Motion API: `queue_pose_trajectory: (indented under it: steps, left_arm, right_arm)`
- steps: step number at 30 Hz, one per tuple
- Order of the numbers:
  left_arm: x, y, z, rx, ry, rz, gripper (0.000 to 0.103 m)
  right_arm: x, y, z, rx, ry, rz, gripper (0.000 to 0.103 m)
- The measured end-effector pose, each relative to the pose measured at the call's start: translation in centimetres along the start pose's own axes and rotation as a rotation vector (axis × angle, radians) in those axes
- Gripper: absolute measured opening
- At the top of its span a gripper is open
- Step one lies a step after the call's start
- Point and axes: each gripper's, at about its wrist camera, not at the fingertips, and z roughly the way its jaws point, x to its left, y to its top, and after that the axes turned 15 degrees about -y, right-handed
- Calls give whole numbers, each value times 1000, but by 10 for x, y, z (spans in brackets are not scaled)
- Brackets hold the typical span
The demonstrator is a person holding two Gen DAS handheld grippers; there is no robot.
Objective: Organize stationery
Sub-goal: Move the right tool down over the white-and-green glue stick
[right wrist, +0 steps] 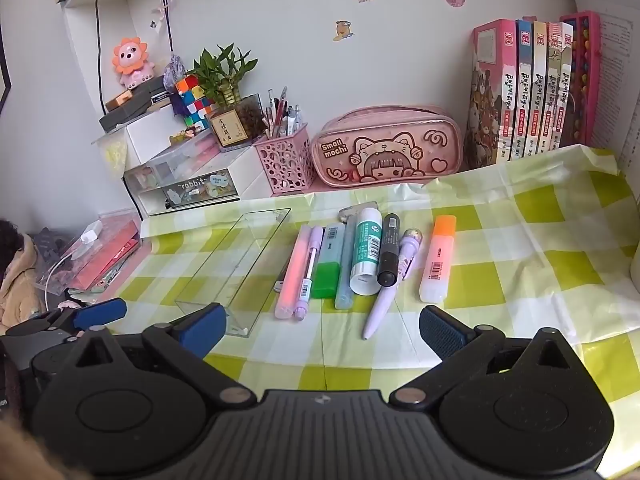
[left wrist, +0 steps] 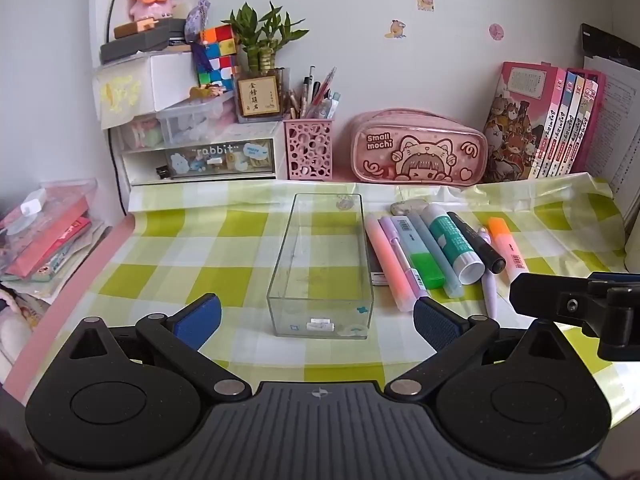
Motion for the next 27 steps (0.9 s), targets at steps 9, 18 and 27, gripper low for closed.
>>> queue_pose_trajectory:
  steps: [9,18,27]
  left_arm:
    - [2,0,-2,2,-4,-2,98]
    - [3,-2,1,2,-3,-3,98]
    - [13,-2,14,-3,14,-10,98]
  right_arm:
    - [5,-4,0,1,-2,-5,93]
    - [2,-2,3,1,-3,-3,93]
    - [2,-3,11,6,2,2,93]
